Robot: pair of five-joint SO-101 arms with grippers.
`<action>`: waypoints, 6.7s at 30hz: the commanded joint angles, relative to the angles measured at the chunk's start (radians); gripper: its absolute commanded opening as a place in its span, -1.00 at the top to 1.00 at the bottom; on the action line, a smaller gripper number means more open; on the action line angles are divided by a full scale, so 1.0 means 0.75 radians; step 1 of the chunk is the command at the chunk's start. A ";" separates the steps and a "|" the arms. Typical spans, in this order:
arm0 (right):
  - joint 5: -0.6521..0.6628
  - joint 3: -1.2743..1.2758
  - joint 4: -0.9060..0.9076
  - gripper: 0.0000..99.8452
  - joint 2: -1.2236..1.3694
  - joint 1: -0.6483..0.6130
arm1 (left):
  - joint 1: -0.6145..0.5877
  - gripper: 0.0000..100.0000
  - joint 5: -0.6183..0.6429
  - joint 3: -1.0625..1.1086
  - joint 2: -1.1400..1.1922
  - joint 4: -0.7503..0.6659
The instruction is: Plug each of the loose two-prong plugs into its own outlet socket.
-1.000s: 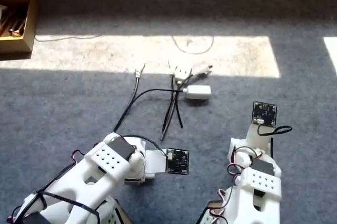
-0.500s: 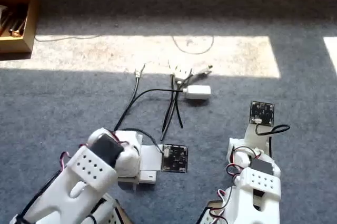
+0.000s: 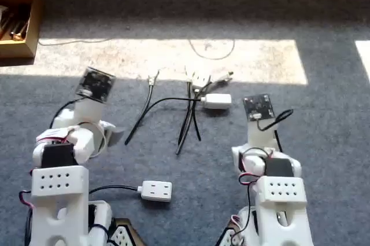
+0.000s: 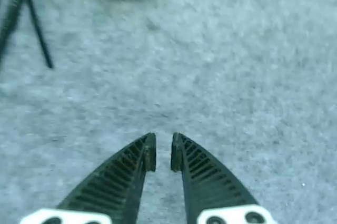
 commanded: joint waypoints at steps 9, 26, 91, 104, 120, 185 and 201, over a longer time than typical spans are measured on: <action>-0.074 0.062 -0.069 0.87 -0.021 0.028 | 0.320 0.36 0.106 -0.467 0.760 -0.391; 0.102 0.470 -0.486 0.87 -0.021 0.445 | 0.379 0.59 0.164 -2.301 2.470 0.348; 0.035 0.465 -0.490 0.87 -0.015 0.564 | 0.997 0.57 -0.215 -2.055 1.840 1.068; 0.245 0.322 -0.261 0.72 -0.013 0.232 | -0.003 0.57 0.340 -2.098 1.816 1.049; 0.908 -0.062 0.214 0.60 0.036 -0.210 | -0.079 0.57 0.344 -1.310 1.926 0.205; 1.768 -0.019 -0.244 0.62 0.717 -0.195 | -0.118 0.57 0.456 -1.276 1.926 0.090; 1.459 -0.001 -0.379 0.99 0.699 -0.197 | -0.116 0.57 0.456 -1.276 1.926 0.086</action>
